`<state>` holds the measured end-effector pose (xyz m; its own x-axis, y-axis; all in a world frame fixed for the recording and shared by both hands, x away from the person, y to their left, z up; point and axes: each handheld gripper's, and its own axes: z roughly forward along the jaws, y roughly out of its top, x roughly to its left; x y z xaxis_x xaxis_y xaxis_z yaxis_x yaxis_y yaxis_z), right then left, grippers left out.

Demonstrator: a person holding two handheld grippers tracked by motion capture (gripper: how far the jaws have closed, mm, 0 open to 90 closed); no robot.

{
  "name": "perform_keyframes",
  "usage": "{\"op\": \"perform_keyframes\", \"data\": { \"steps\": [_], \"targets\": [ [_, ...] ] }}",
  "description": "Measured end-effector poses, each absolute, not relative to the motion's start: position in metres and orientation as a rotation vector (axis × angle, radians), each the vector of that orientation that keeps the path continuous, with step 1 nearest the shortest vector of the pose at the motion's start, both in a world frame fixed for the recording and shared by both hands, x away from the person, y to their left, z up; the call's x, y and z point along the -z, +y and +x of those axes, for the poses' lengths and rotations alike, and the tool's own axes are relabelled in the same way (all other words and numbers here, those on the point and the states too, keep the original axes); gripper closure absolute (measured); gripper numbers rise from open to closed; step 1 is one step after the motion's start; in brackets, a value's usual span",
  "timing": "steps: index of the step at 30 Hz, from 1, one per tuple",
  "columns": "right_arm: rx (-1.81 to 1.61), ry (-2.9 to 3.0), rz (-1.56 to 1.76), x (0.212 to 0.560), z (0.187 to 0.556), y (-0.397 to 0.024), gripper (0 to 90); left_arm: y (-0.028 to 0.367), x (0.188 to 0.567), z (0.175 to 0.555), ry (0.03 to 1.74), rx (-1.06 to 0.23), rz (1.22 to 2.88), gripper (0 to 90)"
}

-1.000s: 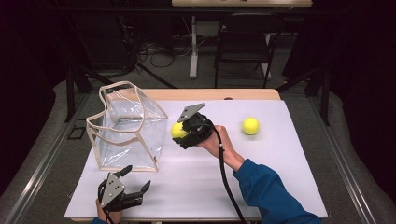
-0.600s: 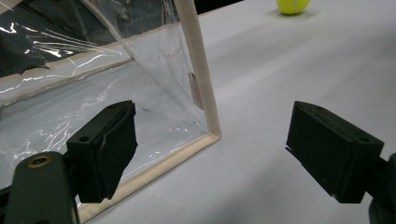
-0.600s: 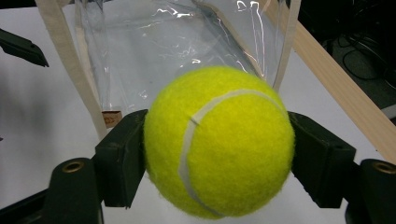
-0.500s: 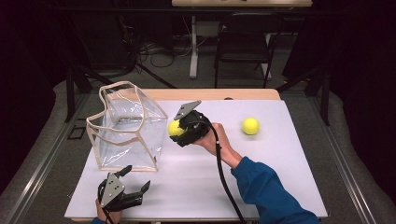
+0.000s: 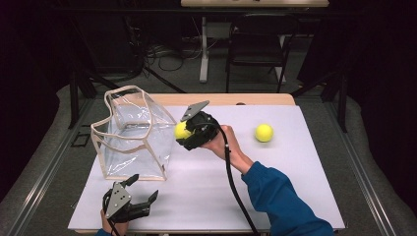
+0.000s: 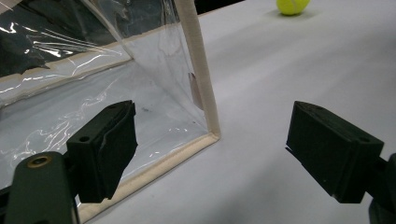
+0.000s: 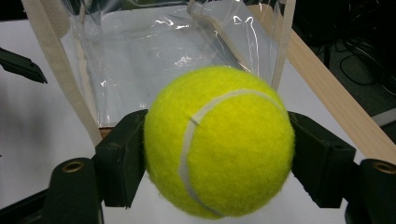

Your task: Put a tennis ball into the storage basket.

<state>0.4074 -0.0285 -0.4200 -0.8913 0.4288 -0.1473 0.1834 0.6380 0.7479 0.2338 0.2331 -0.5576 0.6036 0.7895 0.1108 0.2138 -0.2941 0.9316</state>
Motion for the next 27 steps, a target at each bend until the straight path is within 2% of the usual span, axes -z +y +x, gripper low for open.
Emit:
{"op": "perform_keyframes", "data": {
  "steps": [27],
  "targets": [
    [-1.138,2.532,0.500,0.400,0.418,-0.024,26.1,0.234,0.557,0.234,0.814,-0.707,1.819,16.2]
  ]
}}
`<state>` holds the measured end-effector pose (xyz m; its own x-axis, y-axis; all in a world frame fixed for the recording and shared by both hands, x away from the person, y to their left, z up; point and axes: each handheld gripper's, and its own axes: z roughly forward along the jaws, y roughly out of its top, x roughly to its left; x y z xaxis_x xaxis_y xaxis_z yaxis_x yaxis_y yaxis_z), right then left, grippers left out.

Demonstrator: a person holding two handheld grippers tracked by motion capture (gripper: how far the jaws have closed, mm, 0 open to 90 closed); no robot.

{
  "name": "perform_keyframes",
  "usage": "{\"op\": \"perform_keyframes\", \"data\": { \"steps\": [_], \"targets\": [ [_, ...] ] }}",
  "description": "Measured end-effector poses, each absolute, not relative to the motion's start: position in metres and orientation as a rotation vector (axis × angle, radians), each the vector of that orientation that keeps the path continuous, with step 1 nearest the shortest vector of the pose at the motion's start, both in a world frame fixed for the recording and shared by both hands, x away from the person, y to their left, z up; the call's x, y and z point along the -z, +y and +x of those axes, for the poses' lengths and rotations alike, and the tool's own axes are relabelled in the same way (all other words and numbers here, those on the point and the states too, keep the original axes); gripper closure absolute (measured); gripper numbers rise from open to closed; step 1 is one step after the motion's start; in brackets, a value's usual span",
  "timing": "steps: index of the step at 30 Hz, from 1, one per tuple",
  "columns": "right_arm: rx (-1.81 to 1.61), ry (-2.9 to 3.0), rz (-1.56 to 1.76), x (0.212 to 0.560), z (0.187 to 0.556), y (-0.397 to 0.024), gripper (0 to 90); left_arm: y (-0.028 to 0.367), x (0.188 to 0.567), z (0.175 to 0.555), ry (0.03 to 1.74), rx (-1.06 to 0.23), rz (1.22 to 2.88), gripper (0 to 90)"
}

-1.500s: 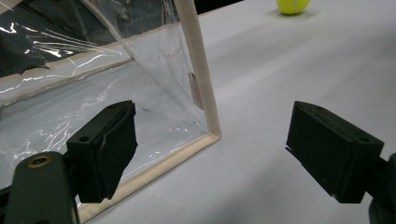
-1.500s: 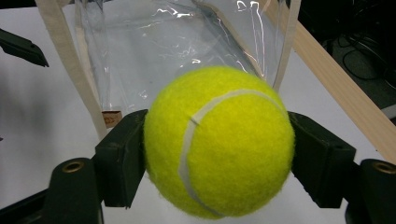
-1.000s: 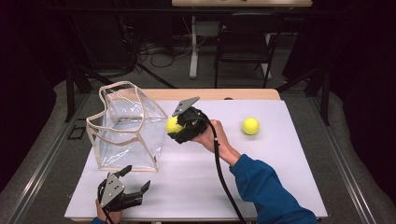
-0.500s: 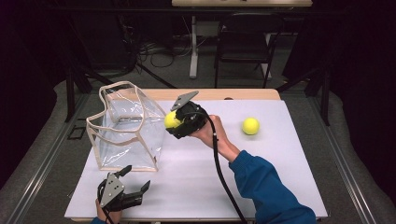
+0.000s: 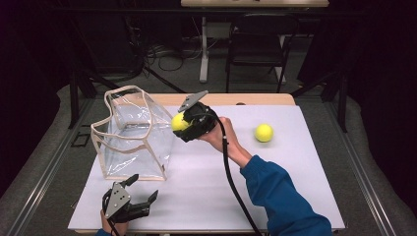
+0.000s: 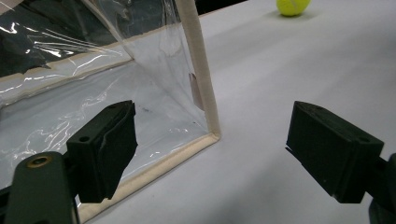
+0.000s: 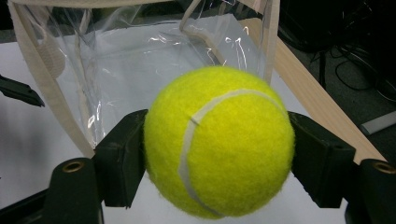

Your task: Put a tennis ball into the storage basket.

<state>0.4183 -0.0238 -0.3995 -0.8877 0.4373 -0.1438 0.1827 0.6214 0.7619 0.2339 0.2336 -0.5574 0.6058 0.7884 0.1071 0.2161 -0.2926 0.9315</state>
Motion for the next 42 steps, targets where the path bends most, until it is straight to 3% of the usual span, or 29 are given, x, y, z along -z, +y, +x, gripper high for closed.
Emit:
{"op": "perform_keyframes", "data": {
  "steps": [42],
  "targets": [
    [-1.166,2.495,0.470,0.373,0.421,-0.012,26.1,0.233,0.557,0.234,0.812,-0.711,1.815,16.2]
  ]
}}
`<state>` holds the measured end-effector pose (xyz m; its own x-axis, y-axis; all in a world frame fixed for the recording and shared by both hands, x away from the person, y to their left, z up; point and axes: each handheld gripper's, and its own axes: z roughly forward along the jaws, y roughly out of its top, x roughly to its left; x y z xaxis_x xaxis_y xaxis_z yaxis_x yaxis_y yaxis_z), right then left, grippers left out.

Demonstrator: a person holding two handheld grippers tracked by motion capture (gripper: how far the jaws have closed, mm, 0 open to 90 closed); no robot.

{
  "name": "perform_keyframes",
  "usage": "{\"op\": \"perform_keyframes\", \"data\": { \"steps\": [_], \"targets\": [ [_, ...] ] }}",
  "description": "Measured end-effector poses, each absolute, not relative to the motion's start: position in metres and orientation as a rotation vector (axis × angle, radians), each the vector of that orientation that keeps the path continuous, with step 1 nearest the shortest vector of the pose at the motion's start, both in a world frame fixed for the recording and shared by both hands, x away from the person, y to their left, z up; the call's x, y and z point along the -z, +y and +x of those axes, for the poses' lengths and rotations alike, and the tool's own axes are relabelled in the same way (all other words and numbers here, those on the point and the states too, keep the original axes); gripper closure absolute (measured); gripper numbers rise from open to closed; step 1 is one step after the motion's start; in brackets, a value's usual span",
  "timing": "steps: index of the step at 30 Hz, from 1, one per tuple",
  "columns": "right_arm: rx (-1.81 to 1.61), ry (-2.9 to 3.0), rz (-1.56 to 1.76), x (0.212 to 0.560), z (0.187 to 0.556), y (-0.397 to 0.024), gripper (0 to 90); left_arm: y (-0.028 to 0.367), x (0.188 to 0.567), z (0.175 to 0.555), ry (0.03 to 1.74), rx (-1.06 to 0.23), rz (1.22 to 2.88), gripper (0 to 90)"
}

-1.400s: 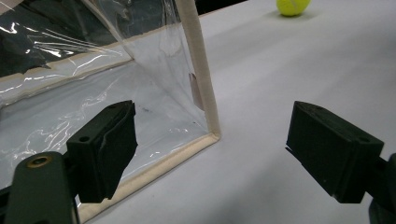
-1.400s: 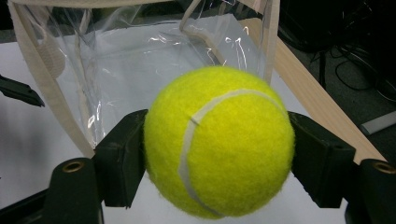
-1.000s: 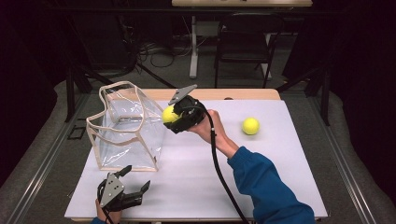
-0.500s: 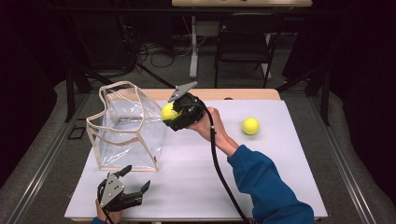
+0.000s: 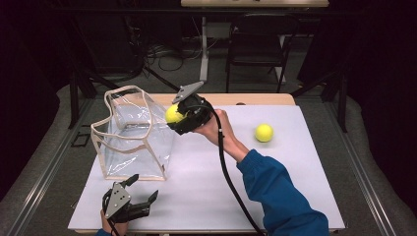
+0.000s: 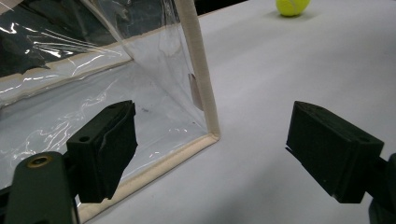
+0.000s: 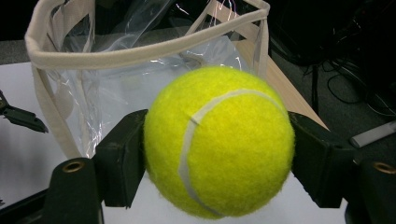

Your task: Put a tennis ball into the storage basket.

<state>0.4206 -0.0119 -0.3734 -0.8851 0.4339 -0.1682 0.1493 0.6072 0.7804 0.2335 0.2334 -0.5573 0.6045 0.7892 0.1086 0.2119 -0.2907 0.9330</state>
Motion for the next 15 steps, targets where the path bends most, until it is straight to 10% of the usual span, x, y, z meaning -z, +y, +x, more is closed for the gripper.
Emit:
{"op": "perform_keyframes", "data": {
  "steps": [15],
  "targets": [
    [-1.203,2.487,0.466,0.3682,0.4231,-0.0098,26.1,0.2333,0.5573,0.2335,0.809,-0.711,1.818,16.2]
  ]
}}
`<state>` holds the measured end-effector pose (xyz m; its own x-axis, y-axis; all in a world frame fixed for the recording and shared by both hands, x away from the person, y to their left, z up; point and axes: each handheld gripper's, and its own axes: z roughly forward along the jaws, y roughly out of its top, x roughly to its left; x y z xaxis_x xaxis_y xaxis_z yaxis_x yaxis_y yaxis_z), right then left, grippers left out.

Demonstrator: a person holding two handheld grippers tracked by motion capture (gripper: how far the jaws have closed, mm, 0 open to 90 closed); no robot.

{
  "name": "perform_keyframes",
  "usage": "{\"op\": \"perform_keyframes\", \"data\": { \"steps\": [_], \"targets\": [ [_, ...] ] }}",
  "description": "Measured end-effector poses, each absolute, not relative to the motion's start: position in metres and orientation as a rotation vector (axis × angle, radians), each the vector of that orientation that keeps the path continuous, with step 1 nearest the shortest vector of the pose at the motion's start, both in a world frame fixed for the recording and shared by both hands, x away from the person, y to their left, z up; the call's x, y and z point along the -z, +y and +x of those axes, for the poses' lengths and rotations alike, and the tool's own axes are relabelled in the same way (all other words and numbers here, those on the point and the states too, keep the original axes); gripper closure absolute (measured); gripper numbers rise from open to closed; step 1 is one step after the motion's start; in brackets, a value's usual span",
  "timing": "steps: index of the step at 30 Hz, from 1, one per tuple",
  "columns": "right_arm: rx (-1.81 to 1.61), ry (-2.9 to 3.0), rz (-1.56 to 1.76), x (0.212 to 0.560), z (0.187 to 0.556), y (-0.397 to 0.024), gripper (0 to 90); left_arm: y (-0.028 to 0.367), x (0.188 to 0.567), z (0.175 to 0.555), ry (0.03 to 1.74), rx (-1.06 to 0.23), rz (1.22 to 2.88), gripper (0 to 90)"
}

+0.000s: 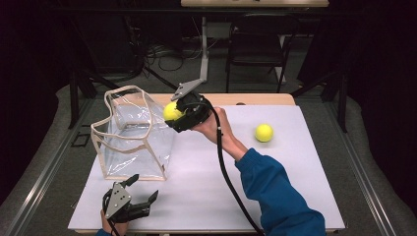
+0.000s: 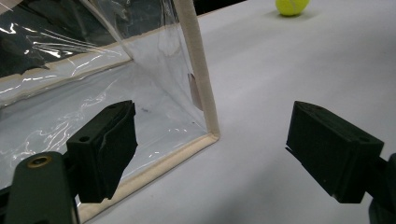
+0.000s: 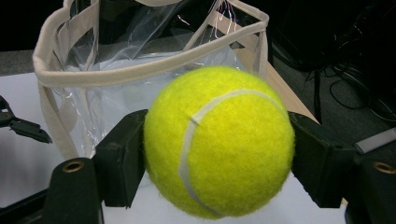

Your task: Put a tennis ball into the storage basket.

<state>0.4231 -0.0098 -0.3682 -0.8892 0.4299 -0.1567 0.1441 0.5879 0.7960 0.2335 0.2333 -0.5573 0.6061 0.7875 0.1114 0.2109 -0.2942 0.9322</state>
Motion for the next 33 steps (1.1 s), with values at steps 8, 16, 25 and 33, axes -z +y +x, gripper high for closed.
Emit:
{"op": "perform_keyframes", "data": {
  "steps": [8,16,25,33],
  "targets": [
    [-1.198,2.491,0.459,0.364,0.423,-0.006,26.1,0.233,0.557,0.233,0.809,-0.710,1.815,16.2],
    [-1.197,2.487,0.449,0.355,0.423,0.002,26.1,0.233,0.557,0.233,0.809,-0.710,1.815,16.2],
    [-1.205,2.480,0.436,0.348,0.422,0.008,26.1,0.234,0.557,0.234,0.810,-0.712,1.816,16.2],
    [-1.220,2.481,0.417,0.343,0.421,0.011,26.1,0.234,0.557,0.233,0.808,-0.707,1.812,16.2]
  ]
}}
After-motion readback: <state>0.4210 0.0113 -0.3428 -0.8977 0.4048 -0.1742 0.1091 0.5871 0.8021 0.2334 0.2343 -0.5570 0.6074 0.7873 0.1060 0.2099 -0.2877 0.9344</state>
